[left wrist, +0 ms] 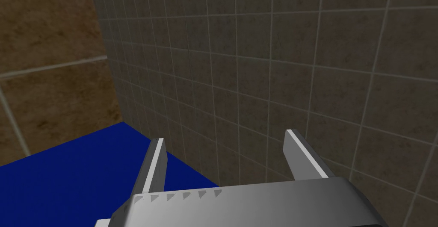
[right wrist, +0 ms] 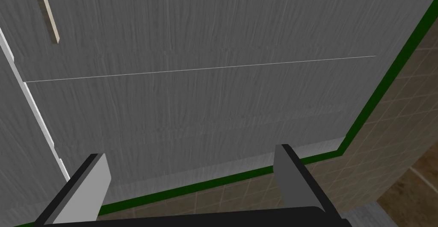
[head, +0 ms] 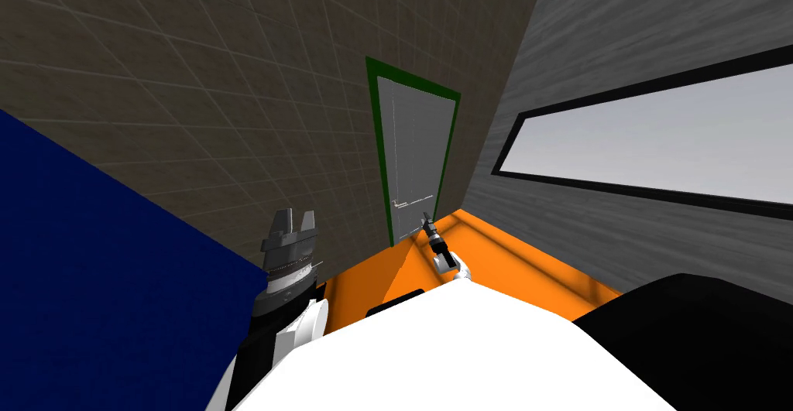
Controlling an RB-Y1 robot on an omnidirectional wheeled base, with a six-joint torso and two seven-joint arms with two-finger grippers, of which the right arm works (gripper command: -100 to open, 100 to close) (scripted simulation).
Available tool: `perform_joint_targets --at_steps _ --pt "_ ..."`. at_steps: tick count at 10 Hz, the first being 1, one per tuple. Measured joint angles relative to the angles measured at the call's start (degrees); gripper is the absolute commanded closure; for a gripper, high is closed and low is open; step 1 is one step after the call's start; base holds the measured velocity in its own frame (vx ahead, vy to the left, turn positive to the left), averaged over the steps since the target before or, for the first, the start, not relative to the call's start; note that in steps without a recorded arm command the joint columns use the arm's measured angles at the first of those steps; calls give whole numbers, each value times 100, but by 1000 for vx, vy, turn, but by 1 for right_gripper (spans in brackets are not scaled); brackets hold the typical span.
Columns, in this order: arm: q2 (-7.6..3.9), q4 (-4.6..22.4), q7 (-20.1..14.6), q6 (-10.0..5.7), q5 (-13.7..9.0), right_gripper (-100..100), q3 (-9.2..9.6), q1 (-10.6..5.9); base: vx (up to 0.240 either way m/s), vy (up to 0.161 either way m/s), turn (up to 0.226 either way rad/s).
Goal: Pull the door open
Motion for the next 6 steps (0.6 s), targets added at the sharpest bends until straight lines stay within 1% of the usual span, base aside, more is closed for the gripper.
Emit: perform_joint_targets --at_steps 1,2,5,6 --pt "-8 96 -13 -32 5 -100 2 -15 55 -3 122" --pt "-36 249 -40 -61 7 -100 -7 -89 50 -8 46" --pt "-66 612 -89 -162 20 -100 -13 -199 53 -8 83" --pt "-83 795 -106 -218 23 -100 -23 -292 45 -11 68"
